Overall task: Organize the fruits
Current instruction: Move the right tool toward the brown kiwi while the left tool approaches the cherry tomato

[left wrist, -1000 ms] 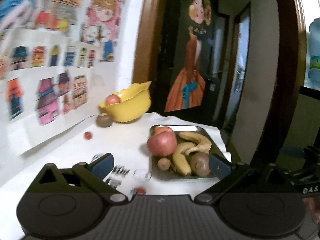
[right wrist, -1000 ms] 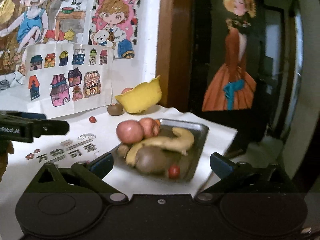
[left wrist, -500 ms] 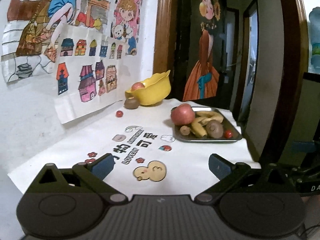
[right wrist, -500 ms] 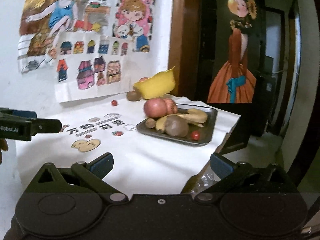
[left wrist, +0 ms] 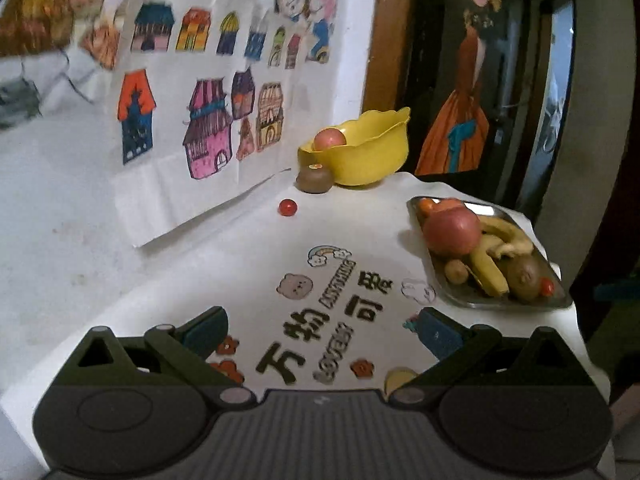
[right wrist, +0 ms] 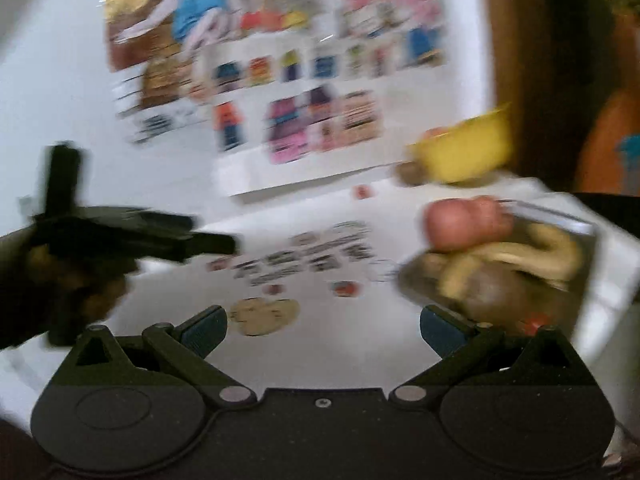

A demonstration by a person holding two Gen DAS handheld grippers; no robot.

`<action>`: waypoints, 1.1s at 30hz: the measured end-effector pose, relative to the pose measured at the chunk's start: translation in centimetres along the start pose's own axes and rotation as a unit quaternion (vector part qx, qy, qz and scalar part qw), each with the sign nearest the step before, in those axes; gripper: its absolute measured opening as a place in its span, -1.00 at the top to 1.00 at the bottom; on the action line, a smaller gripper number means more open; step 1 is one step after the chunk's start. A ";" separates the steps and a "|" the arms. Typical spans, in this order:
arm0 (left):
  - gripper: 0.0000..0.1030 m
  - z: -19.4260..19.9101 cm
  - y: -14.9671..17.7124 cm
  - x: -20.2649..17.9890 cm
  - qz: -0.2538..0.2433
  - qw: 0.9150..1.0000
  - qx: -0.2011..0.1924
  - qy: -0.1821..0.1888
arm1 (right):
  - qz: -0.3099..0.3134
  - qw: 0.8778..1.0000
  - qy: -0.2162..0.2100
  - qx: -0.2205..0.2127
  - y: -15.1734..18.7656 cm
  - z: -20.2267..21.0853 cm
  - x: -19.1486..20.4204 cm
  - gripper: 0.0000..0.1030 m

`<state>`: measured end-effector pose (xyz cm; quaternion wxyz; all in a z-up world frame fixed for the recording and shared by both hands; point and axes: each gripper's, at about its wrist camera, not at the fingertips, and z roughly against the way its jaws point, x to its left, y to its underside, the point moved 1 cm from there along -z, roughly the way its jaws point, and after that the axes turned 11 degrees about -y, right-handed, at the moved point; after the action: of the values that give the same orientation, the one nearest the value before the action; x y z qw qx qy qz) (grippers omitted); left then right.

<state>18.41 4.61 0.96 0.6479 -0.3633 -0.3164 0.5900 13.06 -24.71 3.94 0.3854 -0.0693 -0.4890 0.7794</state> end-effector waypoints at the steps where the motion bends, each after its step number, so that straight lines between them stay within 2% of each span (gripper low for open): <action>1: -0.99 -0.5 -0.3 0.4 0.015 1.000 0.003 -0.002 | 0.012 1.000 -0.010 0.013 -0.5 -0.3 -0.7 -0.99; 3: -0.99 -0.9 -0.7 0.8 0.038 0.999 0.004 -0.004 | 0.019 0.999 -0.016 0.030 -1.2 -0.6 -2.1 -0.99; 5: -0.99 -0.8 -1.4 0.8 0.061 0.998 0.018 -0.006 | -0.016 0.999 -0.017 0.044 -1.5 -0.4 -3.4 -0.99; 9: -0.99 0.8 -4.1 -0.2 0.053 0.997 0.052 -0.018 | -0.093 0.992 -0.017 0.082 -1.9 2.3 -4.3 -0.99; 12: -0.99 2.6 -7.3 -1.2 0.052 0.995 0.080 -0.031 | -0.109 0.988 -0.005 0.106 -3.2 4.9 -4.0 -0.99; 17: -0.99 5.7 -13.3 -2.7 0.072 0.991 0.094 -0.055 | -0.084 0.989 0.018 0.119 -9.0 9.0 -3.3 -0.99; 22: -0.99 7.4 -19.1 -3.5 0.075 0.990 0.087 -0.084 | -0.060 0.992 0.051 0.101 -16.2 10.5 -4.2 -0.99; 25: -0.99 5.8 -20.8 -2.8 0.061 0.988 0.098 -0.106 | -0.058 0.992 0.064 0.086 -19.8 9.3 -5.9 -0.99; 27: -0.99 3.8 -20.5 -2.1 0.052 0.987 0.105 -0.108 | -0.069 0.991 0.086 0.081 -21.5 6.8 -7.0 -0.99; 30: -0.99 -1.5 -18.2 -1.2 0.029 0.990 0.114 -0.079 | -0.095 0.985 0.128 0.059 -21.8 1.9 -8.9 -0.99; 33: -0.99 -6.9 -15.4 -0.6 0.012 0.993 0.110 -0.052 | -0.142 0.980 0.131 0.043 -20.5 -4.4 -11.4 -0.91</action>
<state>32.41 2.77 10.24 0.6594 -0.2623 -0.2790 0.6470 34.05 -24.64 15.39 0.5553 -0.0841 -0.4052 0.7213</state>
